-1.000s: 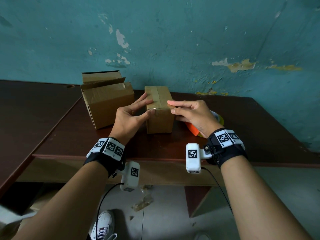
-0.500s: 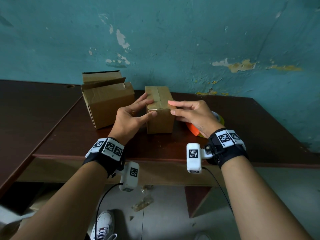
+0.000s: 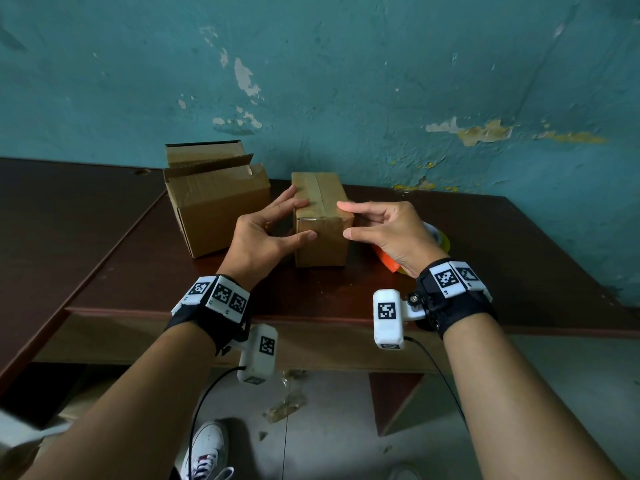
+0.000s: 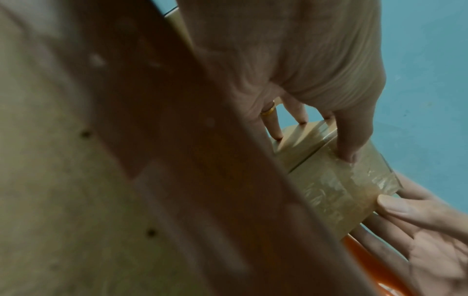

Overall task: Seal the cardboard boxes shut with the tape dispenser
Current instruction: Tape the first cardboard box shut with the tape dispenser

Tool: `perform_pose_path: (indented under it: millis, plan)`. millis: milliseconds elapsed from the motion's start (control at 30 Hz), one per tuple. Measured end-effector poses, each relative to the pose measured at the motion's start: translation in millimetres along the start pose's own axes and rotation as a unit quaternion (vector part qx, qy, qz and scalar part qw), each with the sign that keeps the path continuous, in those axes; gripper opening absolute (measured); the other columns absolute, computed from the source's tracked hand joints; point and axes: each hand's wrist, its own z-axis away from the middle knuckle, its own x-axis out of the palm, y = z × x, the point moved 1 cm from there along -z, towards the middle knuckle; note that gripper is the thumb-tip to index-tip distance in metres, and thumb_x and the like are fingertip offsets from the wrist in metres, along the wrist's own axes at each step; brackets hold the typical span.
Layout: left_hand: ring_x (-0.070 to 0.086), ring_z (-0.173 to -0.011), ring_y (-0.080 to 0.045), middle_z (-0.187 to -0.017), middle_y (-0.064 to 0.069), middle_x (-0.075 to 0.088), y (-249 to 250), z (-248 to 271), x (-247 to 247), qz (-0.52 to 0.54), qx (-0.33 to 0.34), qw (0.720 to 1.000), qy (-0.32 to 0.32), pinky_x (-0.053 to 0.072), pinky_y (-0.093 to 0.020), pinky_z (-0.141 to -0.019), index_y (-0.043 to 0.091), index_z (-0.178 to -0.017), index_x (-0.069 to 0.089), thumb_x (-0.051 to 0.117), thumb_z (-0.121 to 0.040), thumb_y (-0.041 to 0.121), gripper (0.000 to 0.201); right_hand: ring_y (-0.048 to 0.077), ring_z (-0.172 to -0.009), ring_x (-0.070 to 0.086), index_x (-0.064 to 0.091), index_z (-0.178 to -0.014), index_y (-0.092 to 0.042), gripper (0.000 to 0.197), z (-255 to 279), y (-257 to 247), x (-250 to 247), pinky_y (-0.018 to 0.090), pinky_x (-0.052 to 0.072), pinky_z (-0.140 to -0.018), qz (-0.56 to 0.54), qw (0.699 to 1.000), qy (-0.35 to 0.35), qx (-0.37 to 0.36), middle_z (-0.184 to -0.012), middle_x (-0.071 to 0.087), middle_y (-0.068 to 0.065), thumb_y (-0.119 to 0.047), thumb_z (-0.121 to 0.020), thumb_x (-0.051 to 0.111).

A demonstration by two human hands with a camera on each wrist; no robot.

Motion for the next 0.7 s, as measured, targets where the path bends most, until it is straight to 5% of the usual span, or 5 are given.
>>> perform_pose_path:
  millis: [200, 367, 533, 633, 700]
  plan:
    - [0.055, -0.141, -0.01, -0.148, 0.019, 0.061, 8, -2, 6, 0.087, -0.045, 0.994, 0.048, 0.057, -0.053, -0.105, 0.016, -0.125, 0.079, 0.086, -0.084, 0.052, 0.055, 0.016, -0.111, 0.073, 0.081, -0.122, -0.014, 0.033, 2, -8, 0, 0.037, 0.061, -0.099, -0.034, 0.998, 0.018, 0.043, -0.102, 0.08, 0.004, 0.0, -0.1, 0.06]
    - [0.061, -0.132, -0.003, -0.14, 0.014, 0.069, 17, -7, 13, 0.035, -0.048, 0.992, 0.114, 0.053, -0.043, -0.112, 0.031, -0.111, 0.082, 0.085, -0.075, 0.07, 0.052, 0.017, -0.116, 0.074, 0.083, -0.114, -0.01, 0.024, -2, -10, 4, 0.041, 0.062, -0.097, -0.047, 0.997, 0.035, 0.049, -0.113, 0.081, 0.004, -0.025, -0.097, 0.076]
    - [0.062, -0.126, 0.003, -0.139, 0.01, 0.07, 26, -8, 19, -0.016, -0.047, 0.991, 0.122, 0.053, -0.03, -0.109, 0.043, -0.084, 0.081, 0.09, -0.074, 0.061, 0.022, 0.007, -0.113, 0.074, 0.083, -0.115, -0.014, 0.024, -4, -7, 5, 0.039, 0.064, -0.095, -0.005, 0.999, 0.044, 0.029, -0.114, 0.081, -0.003, -0.026, -0.094, 0.081]
    - [0.063, -0.113, 0.01, -0.143, 0.008, 0.067, 25, -8, 18, -0.025, -0.043, 0.992, 0.119, 0.054, -0.009, -0.088, 0.025, -0.102, 0.085, 0.091, -0.078, 0.049, 0.034, 0.009, -0.114, 0.074, 0.083, -0.116, -0.015, 0.026, -4, -6, 4, 0.039, 0.063, -0.095, -0.008, 0.999, 0.043, 0.027, -0.115, 0.081, 0.0, -0.025, -0.091, 0.084]
    - [0.064, -0.108, 0.01, -0.145, 0.007, 0.065, 23, -7, 18, -0.008, -0.045, 0.993, 0.112, 0.055, -0.009, -0.081, 0.014, -0.112, 0.082, 0.092, -0.079, 0.038, 0.042, 0.01, -0.115, 0.074, 0.083, -0.116, -0.015, 0.028, -4, -5, 4, 0.039, 0.063, -0.096, -0.015, 0.999, 0.039, 0.027, -0.117, 0.081, 0.001, -0.023, -0.09, 0.085]
